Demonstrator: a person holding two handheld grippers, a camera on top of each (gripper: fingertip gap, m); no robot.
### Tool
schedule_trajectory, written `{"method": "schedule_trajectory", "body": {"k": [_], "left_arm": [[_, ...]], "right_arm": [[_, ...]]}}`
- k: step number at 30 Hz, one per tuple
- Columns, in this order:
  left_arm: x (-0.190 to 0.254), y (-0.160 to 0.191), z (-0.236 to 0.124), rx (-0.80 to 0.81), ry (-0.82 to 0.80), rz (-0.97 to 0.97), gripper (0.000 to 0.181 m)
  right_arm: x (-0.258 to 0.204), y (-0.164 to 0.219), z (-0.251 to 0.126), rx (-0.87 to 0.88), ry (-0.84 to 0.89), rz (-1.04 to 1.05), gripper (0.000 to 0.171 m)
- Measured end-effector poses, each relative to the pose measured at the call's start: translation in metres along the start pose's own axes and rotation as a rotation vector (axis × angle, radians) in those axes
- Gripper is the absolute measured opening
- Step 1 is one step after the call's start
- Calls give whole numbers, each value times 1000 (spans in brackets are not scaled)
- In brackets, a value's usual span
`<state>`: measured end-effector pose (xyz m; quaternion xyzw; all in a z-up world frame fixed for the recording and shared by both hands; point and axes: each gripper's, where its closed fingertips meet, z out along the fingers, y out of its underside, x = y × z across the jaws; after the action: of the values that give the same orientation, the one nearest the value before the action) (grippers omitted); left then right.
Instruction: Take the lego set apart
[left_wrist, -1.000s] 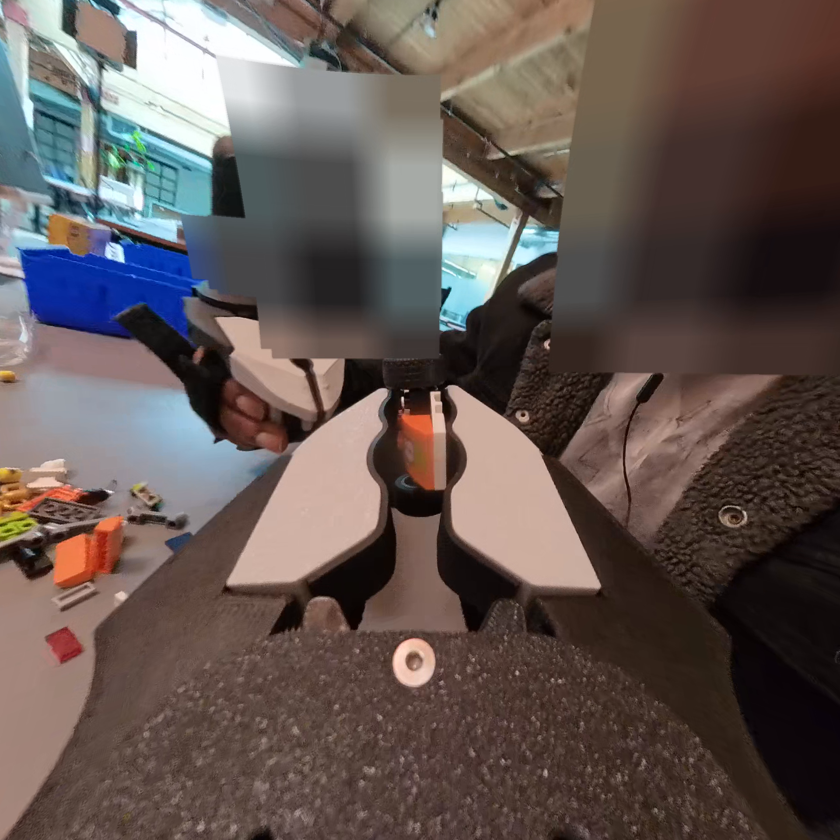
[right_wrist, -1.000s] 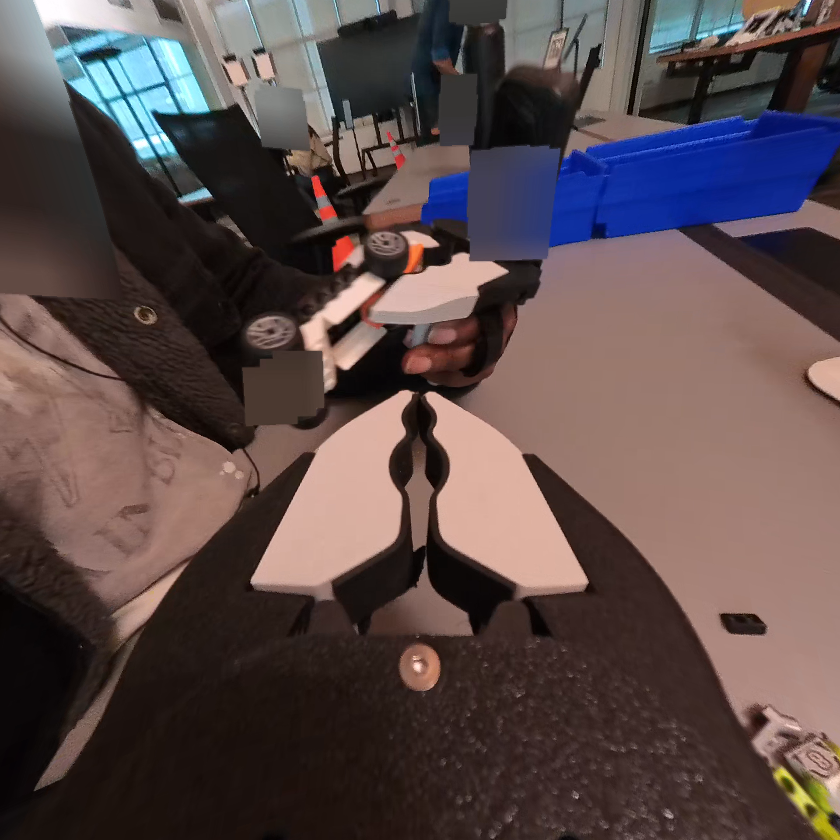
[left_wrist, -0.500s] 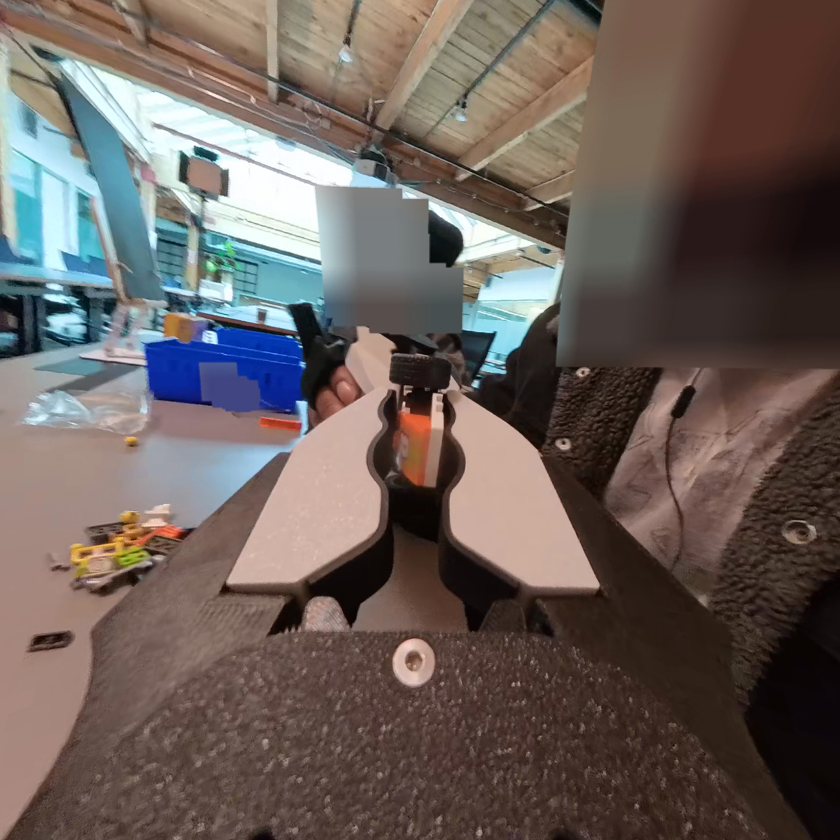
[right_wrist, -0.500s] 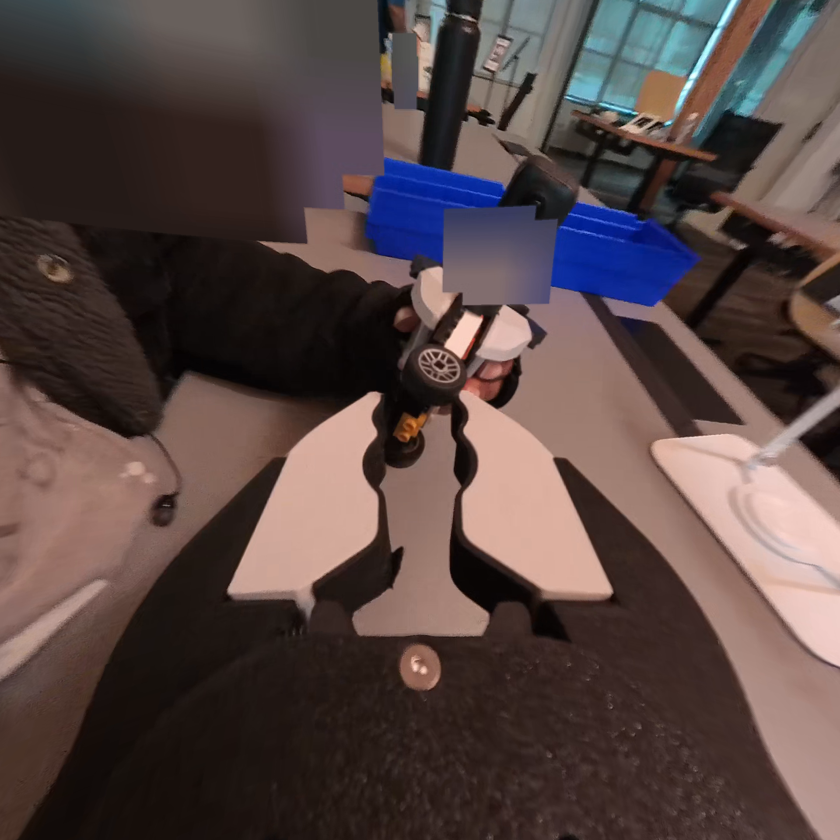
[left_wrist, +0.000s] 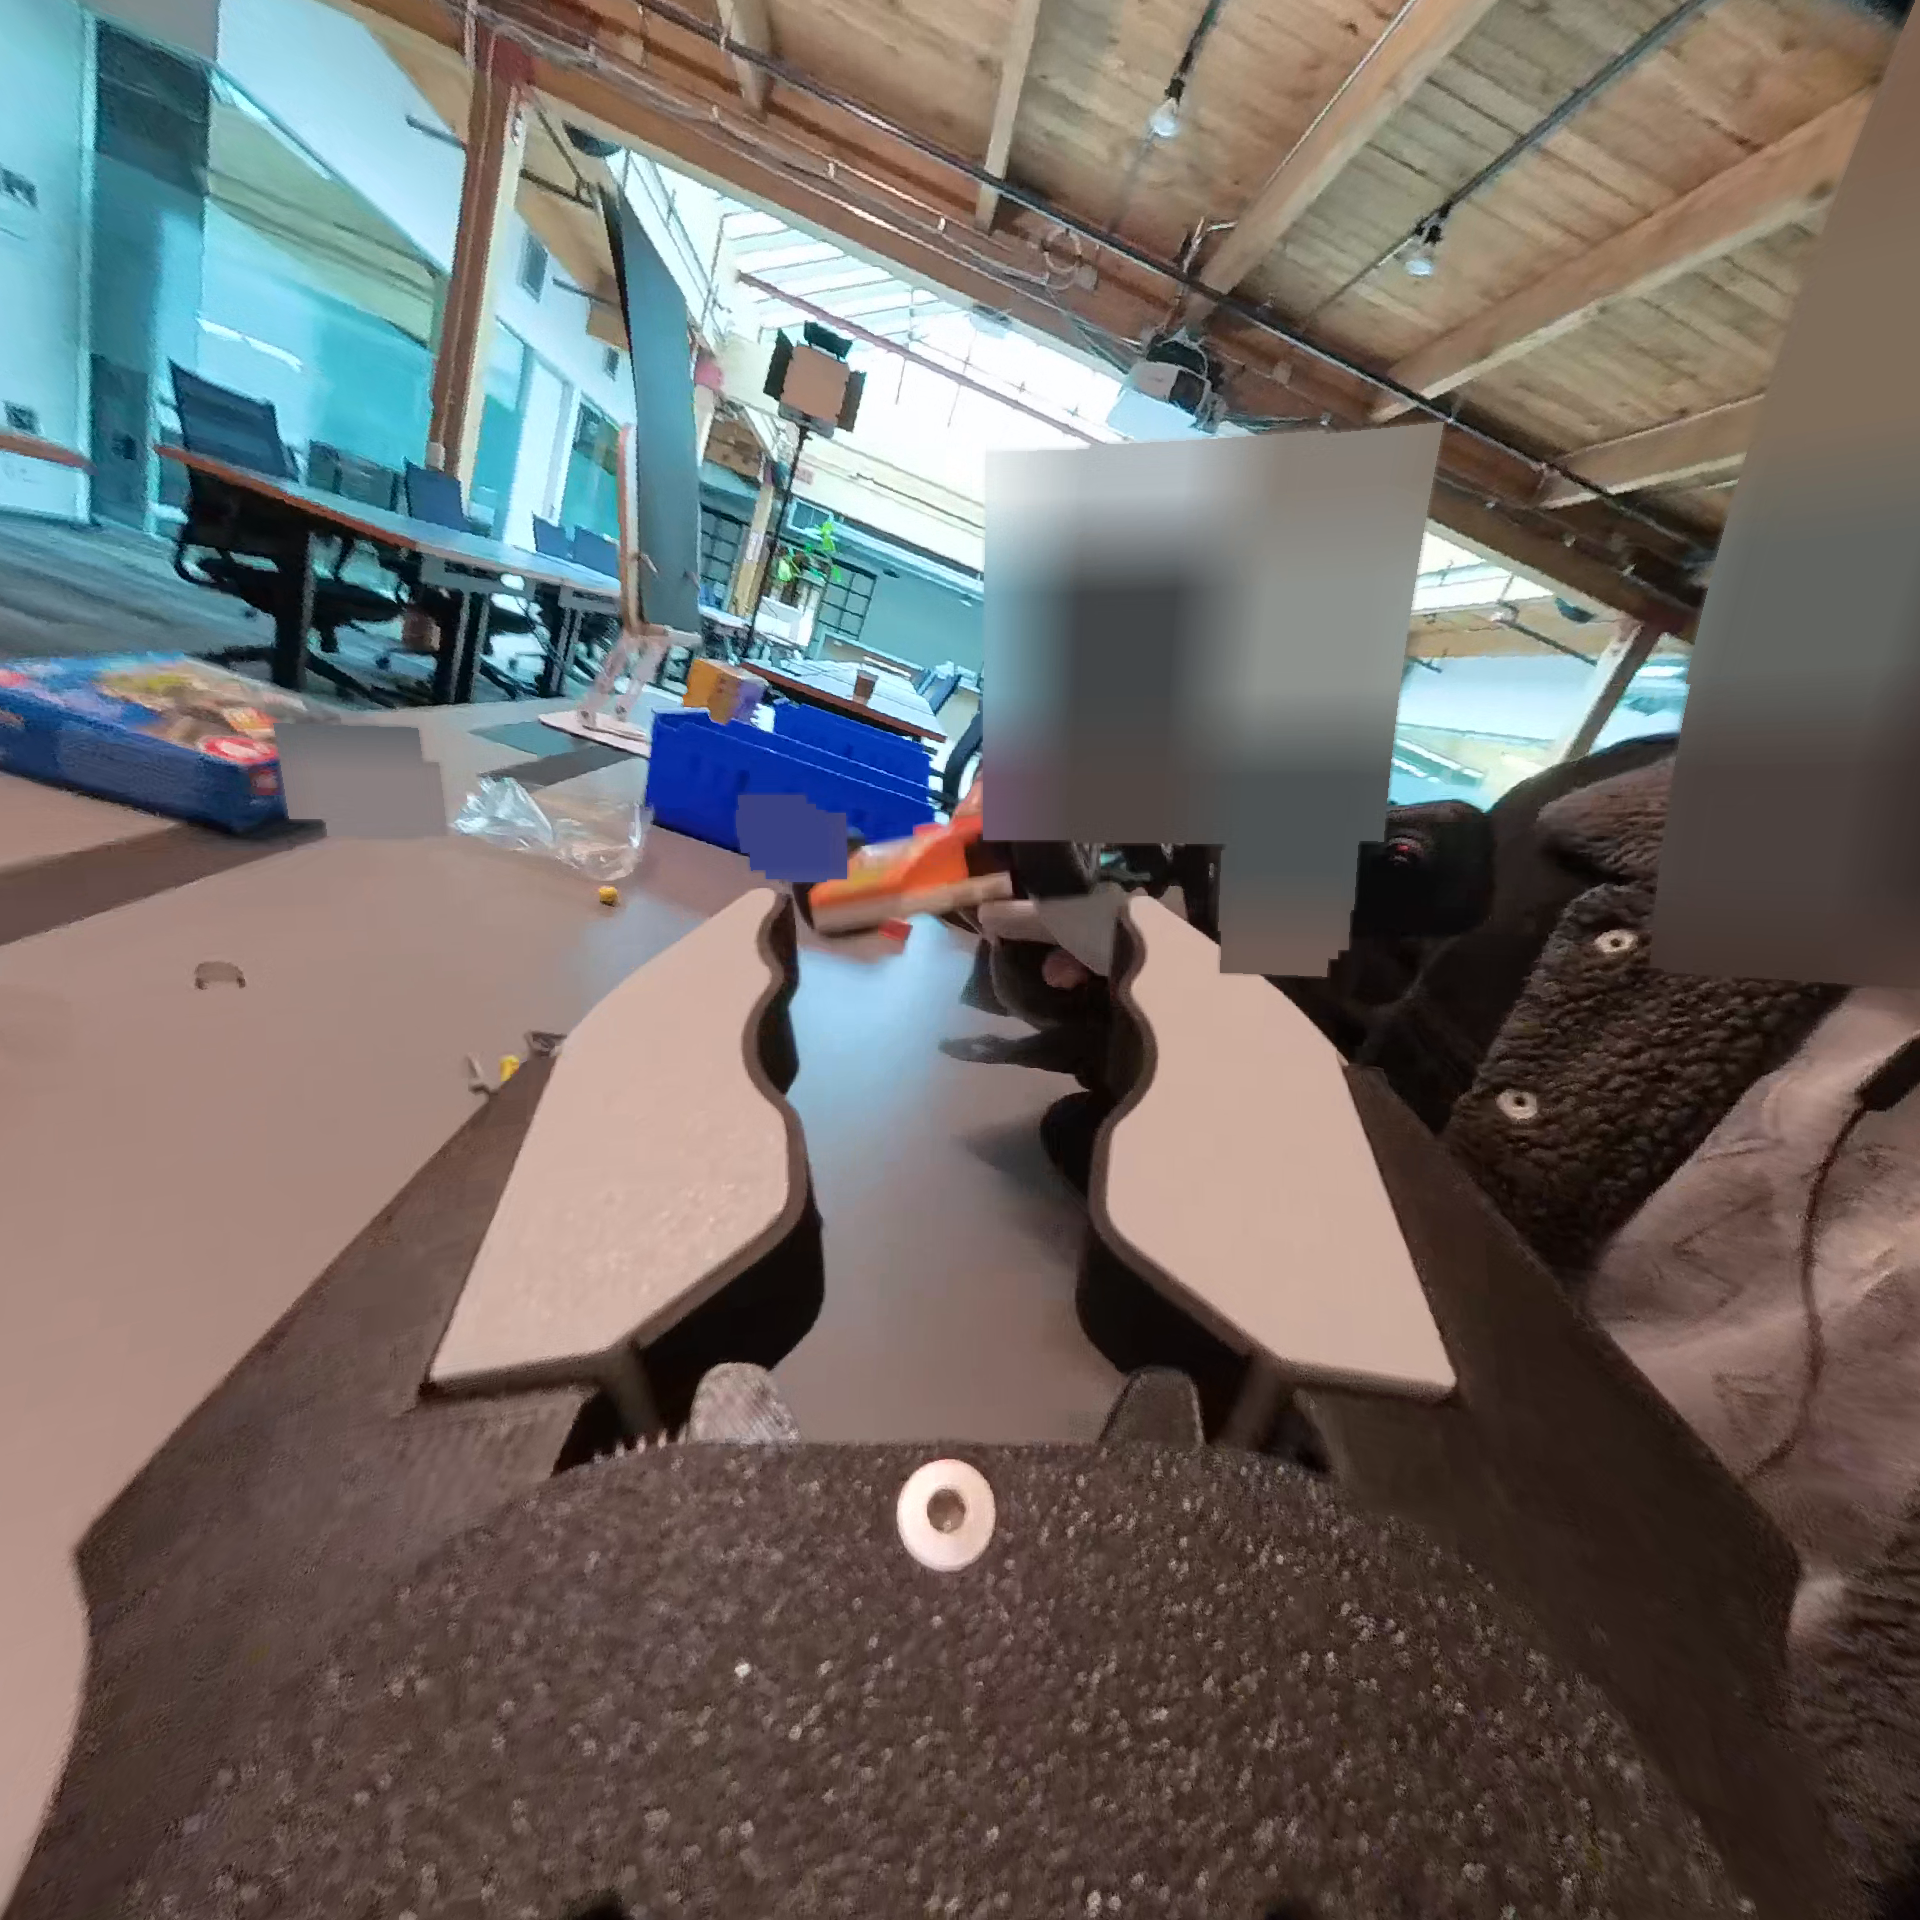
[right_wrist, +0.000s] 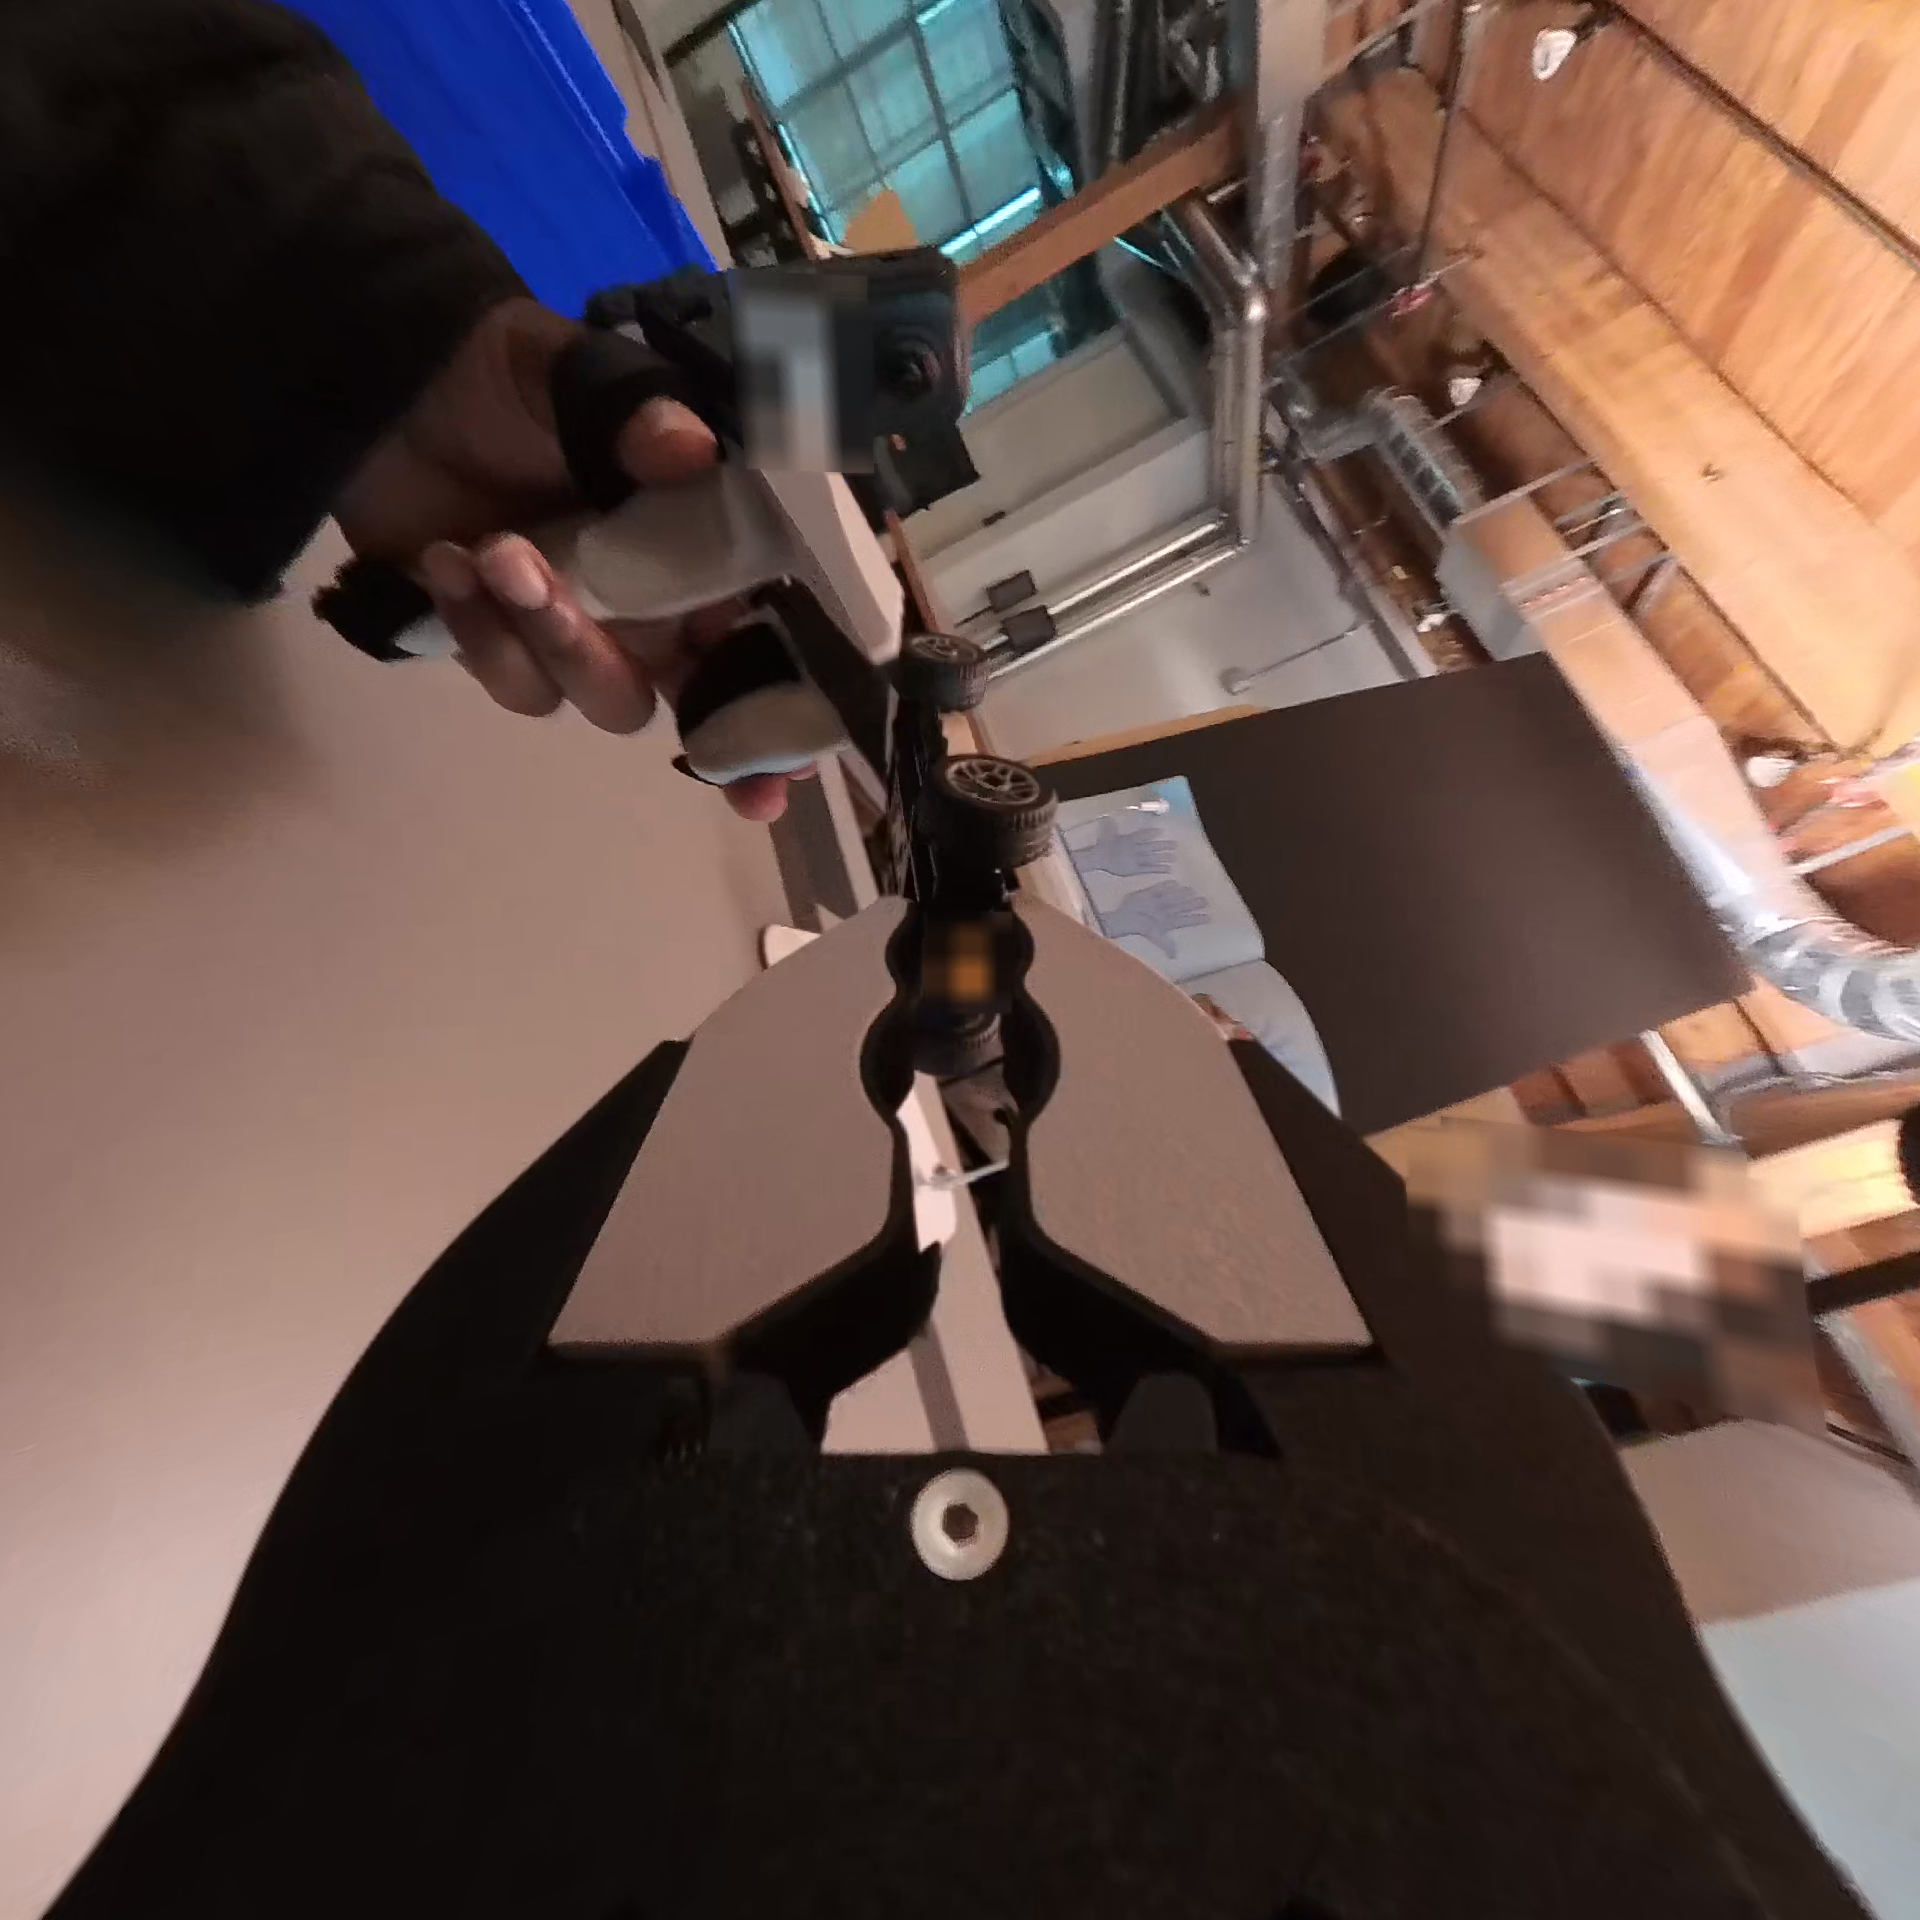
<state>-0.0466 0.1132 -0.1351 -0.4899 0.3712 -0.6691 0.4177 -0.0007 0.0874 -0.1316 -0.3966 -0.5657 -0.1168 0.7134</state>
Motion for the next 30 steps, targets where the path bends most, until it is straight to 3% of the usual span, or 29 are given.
{"method": "schedule_trajectory", "body": {"k": [4, 10, 16, 18, 25, 30], "left_arm": [[-9, 6, 4, -2, -3, -152, 60], [11, 7, 26, 66, 180, -451, 57], [-22, 29, 39, 132, 34, -718, 30], [-26, 32, 38, 132, 18, -736, 29], [-34, 19, 24, 148, -67, -563, 27], [-30, 16, 21, 81, -112, -357, 26]], "right_arm": [[9, 2, -2, -18, 74, -116, 12], [-3, 15, 4, -63, 105, -309, 12], [-25, 28, 14, -90, 72, -399, 12], [-30, 33, 16, -98, 66, -402, 12], [-23, 38, 14, -85, 48, -177, 16], [-16, 42, 13, -49, -73, 327, 22]]}}
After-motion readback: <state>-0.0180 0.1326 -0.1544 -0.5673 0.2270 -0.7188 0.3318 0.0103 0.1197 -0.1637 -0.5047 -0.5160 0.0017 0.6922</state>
